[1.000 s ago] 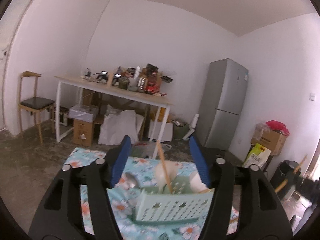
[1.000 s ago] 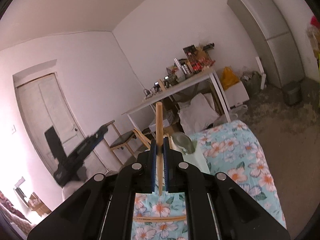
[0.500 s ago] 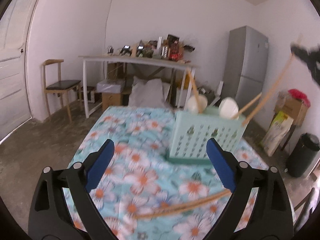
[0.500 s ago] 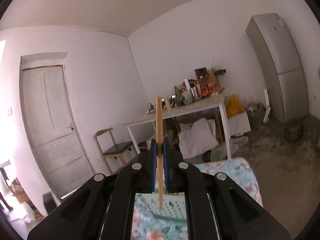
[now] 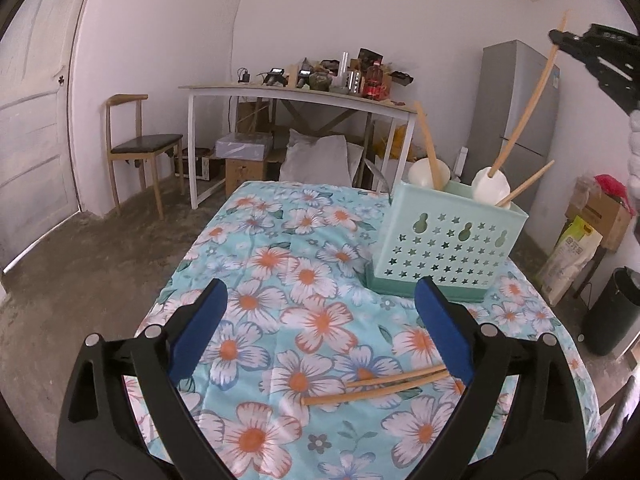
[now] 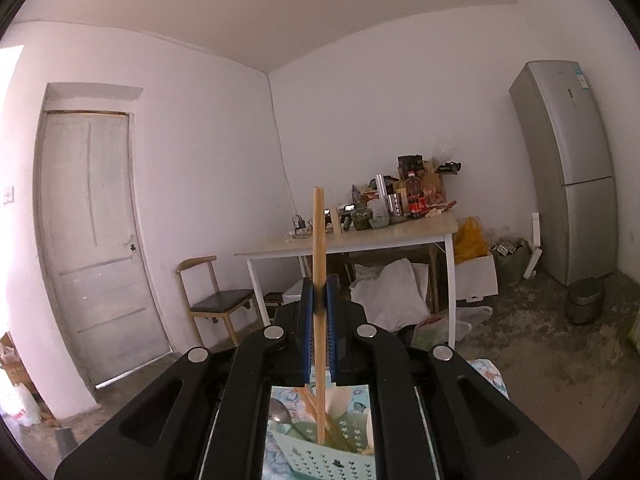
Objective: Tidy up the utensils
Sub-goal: 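Lower the chopstick into the holder and open the left tool while the right tool holds its chopstick above, then lower the chopstick into the holder and open the right tool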
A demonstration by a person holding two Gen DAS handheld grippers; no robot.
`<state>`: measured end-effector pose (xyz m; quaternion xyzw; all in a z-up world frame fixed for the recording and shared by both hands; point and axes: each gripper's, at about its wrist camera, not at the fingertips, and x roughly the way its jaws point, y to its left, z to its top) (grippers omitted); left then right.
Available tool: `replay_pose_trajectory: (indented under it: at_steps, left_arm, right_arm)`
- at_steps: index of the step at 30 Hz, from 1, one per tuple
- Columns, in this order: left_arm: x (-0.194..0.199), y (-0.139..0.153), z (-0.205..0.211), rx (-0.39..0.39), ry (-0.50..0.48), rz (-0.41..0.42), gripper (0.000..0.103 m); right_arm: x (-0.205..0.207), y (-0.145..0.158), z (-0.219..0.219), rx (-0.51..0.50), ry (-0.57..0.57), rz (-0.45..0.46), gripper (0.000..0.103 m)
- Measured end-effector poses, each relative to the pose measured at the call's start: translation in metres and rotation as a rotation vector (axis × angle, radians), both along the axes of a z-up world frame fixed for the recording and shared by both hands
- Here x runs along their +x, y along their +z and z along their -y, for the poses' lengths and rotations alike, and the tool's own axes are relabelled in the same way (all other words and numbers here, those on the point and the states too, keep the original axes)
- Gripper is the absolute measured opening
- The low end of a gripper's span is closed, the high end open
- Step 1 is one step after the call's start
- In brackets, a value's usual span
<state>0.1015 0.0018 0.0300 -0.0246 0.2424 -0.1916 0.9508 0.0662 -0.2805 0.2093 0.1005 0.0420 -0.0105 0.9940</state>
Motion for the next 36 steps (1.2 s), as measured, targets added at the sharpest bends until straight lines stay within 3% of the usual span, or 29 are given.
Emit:
replay_pose_trajectory:
  at_steps: [6, 9, 11, 13, 14, 26, 31, 36]
  left_arm:
    - [0.003, -0.004, -0.001, 0.016, 0.009, 0.005, 0.091]
    - [0.006, -0.007, -0.003, 0.01, 0.015, -0.012, 0.091]
    - [0.007, -0.008, -0.004, 0.009, 0.017, -0.019, 0.091]
    - [0.008, -0.008, -0.002, 0.012, 0.017, -0.023, 0.091]
    - [0.008, -0.008, -0.001, 0.013, 0.017, -0.024, 0.091]
    - [0.007, -0.004, -0.002, 0.01, 0.025, -0.033, 0.091]
    - [0.005, -0.001, -0.006, 0.007, 0.039, -0.046, 0.091]
    - [0.004, 0.0, -0.006, 0.044, 0.058, -0.056, 0.091]
  right_arm:
    - [0.037, -0.034, 0.003, 0.017, -0.016, -0.092, 0.006]
    - [0.057, -0.058, 0.007, 0.039, -0.005, -0.208, 0.008]
    - [0.06, -0.066, 0.013, 0.063, -0.012, -0.247, 0.017]
    - [0.055, -0.065, 0.019, 0.086, -0.015, -0.235, 0.031]
    - [0.052, -0.063, 0.02, 0.087, -0.016, -0.225, 0.033]
    - [-0.004, -0.041, 0.025, 0.091, -0.013, -0.142, 0.037]
    - [-0.028, -0.054, 0.03, 0.131, 0.007, -0.19, 0.037]
    - [-0.041, -0.096, 0.032, 0.206, 0.035, -0.328, 0.038]
